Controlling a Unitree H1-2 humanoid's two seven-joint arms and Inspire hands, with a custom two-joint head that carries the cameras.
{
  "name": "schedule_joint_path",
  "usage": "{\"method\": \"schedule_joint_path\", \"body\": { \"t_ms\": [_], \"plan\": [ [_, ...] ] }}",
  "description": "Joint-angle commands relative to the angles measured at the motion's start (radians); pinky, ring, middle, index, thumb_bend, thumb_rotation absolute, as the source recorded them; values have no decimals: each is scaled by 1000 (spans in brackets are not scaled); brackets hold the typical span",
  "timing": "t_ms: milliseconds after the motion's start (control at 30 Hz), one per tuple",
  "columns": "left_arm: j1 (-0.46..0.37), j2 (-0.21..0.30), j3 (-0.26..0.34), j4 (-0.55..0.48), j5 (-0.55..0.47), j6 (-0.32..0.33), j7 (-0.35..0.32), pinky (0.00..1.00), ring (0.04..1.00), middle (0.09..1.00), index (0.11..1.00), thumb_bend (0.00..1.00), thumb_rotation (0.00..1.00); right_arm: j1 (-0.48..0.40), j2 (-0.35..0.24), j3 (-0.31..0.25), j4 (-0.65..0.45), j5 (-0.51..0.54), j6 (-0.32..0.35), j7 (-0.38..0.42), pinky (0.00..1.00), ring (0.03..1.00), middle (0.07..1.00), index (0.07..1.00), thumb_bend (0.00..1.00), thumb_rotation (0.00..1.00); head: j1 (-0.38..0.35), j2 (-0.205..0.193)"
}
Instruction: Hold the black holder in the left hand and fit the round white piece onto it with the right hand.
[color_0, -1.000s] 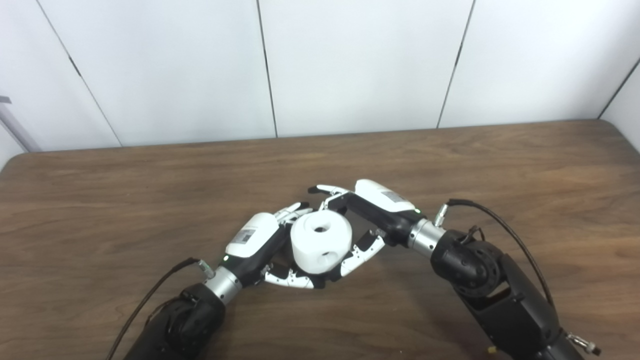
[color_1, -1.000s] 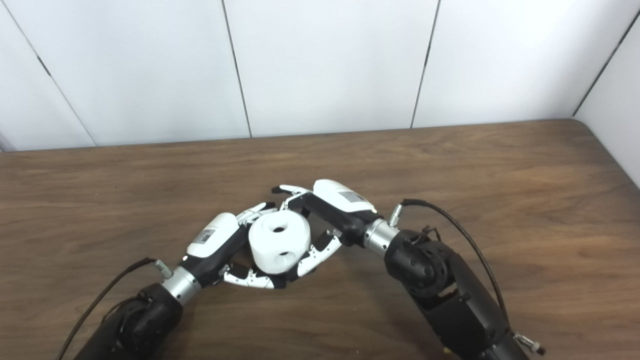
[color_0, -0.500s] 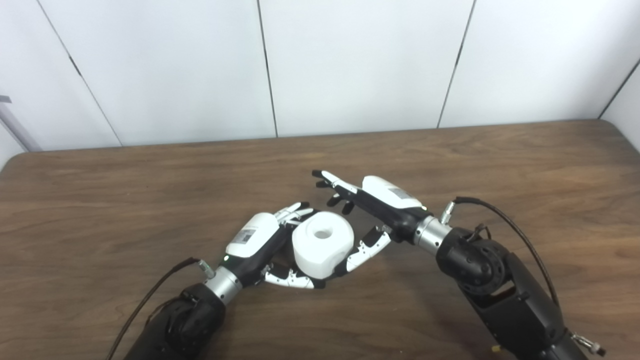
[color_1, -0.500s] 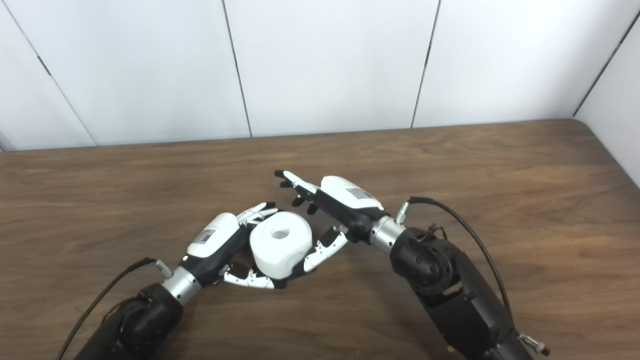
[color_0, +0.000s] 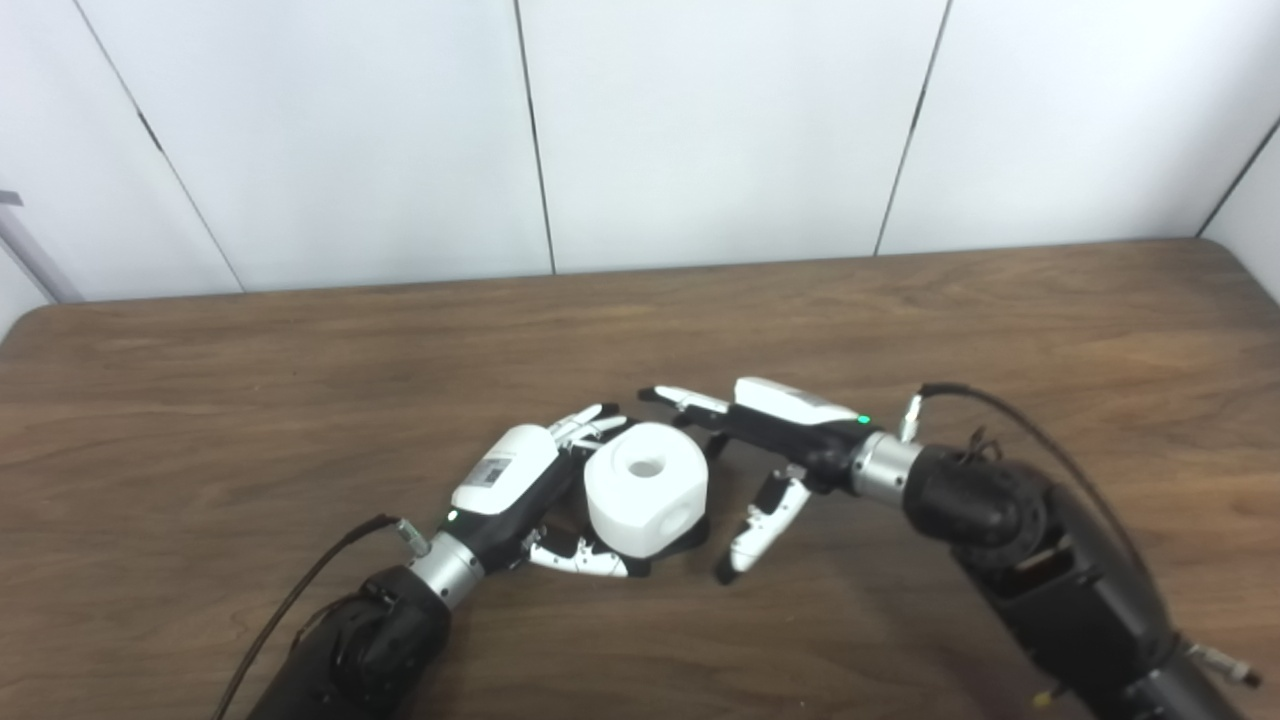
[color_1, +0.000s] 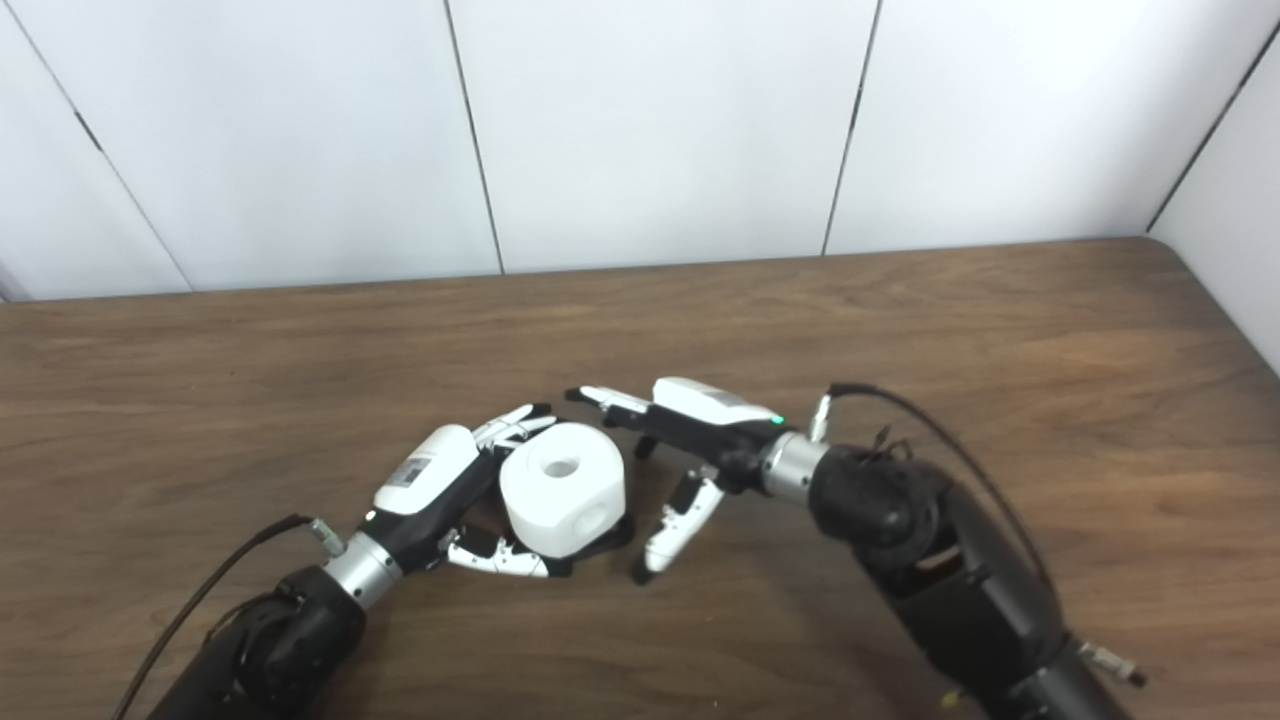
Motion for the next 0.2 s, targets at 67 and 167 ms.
{"method": "schedule_joint_path", "body": {
  "t_ms": [67,167],
  "plan": [
    [18,17,-16,30,8,23,-56,920,972,897,482,523,57,5,-50,-54,-38,40,7,-10,728,910,974,1000,912,102,-3,-1],
    [19,19,-15,32,10,17,-49,907,968,893,481,523,57,42,-19,-130,-34,77,-28,-100,679,829,899,937,834,13,-2,-1]
  ]
}}
